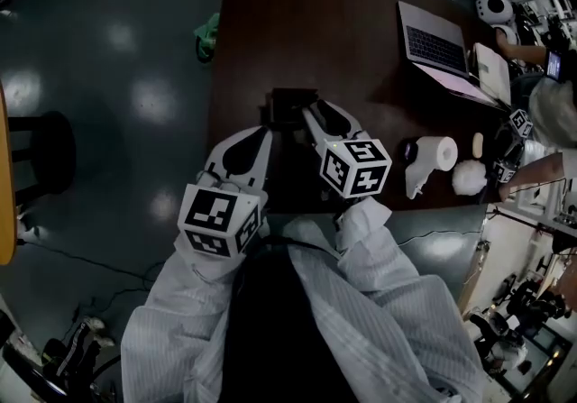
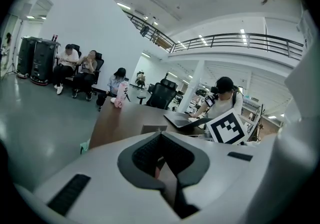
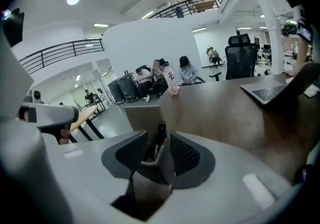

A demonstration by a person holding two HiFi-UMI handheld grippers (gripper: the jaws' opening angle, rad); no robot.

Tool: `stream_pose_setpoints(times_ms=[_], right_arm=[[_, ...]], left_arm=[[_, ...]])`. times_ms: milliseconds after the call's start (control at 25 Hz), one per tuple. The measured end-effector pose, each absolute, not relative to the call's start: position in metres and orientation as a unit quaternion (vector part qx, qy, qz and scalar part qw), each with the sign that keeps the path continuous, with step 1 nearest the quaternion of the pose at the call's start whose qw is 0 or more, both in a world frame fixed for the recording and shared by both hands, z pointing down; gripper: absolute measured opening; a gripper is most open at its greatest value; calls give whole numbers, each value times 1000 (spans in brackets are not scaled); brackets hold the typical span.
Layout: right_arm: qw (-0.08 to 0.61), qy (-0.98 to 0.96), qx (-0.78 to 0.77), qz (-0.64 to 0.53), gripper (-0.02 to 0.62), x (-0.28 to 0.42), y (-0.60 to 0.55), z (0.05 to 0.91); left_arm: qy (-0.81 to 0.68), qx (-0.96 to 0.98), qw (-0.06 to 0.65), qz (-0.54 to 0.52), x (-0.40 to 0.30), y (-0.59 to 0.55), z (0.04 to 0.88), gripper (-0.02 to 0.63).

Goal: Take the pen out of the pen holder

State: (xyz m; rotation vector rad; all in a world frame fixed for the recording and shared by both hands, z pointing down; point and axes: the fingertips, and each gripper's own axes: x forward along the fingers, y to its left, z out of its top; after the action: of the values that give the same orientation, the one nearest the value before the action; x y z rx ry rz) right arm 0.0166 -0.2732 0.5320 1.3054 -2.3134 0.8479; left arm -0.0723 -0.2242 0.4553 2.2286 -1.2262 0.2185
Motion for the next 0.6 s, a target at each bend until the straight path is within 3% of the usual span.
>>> stream_pose_setpoints(times_ms=[600], right_arm=[[197,-809,469,294,126,11,-282,553]], left_arm=[[-472,825,298,86,-80,-222,466,5]])
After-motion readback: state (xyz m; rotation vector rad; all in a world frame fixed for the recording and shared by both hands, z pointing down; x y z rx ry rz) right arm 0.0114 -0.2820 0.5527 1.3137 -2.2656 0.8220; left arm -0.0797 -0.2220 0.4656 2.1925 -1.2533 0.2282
